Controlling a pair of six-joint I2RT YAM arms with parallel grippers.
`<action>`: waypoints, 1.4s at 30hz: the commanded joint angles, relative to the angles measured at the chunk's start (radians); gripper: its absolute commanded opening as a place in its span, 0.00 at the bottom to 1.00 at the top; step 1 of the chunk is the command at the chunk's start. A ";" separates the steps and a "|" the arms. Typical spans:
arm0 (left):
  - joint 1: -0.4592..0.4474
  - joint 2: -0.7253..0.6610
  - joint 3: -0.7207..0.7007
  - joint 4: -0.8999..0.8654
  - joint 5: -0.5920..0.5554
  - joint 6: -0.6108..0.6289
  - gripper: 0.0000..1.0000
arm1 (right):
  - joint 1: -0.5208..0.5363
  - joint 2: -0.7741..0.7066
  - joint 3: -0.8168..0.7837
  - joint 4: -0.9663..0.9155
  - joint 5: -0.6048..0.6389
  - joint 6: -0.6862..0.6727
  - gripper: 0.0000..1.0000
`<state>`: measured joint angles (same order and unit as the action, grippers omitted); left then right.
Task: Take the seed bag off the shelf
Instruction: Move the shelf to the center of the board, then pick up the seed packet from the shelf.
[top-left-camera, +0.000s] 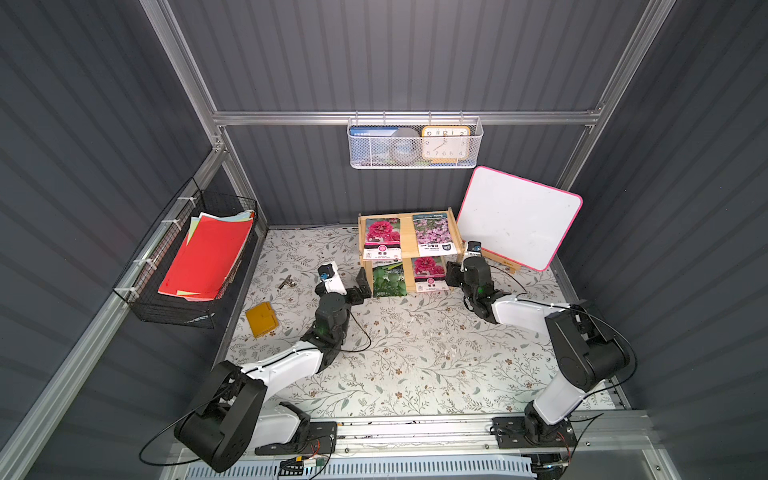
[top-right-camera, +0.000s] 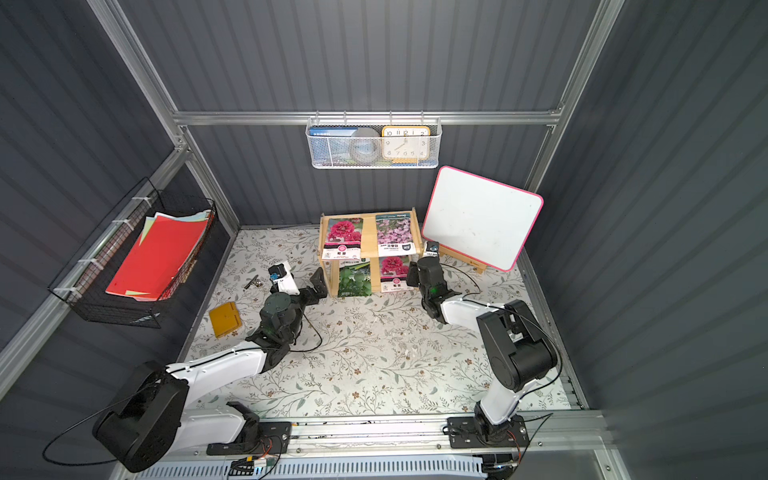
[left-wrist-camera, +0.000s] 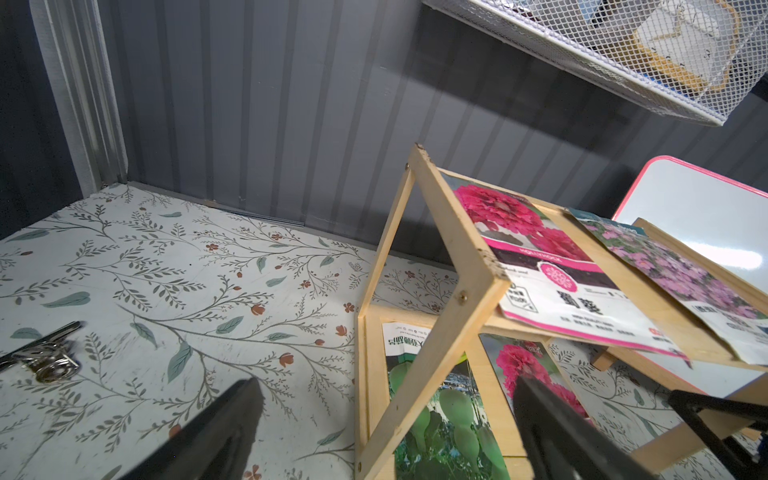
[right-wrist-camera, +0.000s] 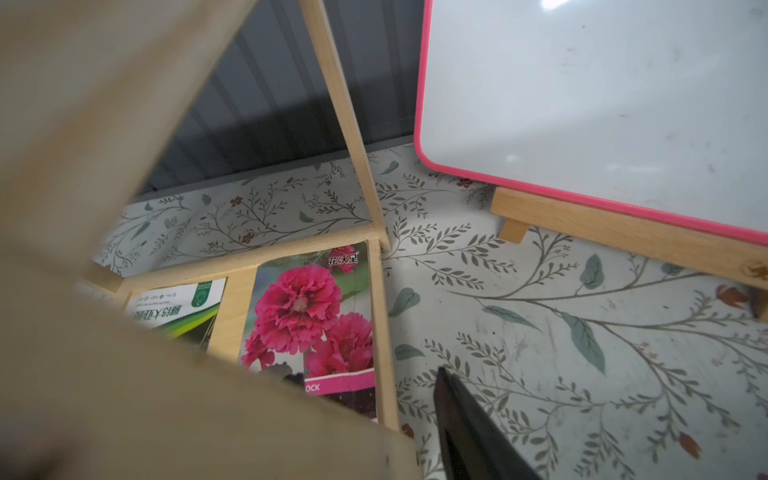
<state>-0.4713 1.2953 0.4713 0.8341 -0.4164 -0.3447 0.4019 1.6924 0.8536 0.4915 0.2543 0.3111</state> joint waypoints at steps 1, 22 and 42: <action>0.003 -0.027 0.024 -0.018 -0.006 -0.007 1.00 | 0.008 -0.030 -0.008 -0.028 -0.013 -0.005 0.68; -0.001 -0.243 0.087 -0.364 0.059 -0.091 1.00 | 0.051 -0.366 -0.154 -0.271 -0.100 -0.036 0.99; -0.027 0.145 1.024 -1.111 0.530 -0.197 0.96 | 0.123 -0.536 0.353 -0.993 -0.220 0.045 0.92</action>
<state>-0.4976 1.3869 1.3933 -0.1089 0.0071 -0.5236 0.5274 1.1217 1.1080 -0.3386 0.0872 0.3687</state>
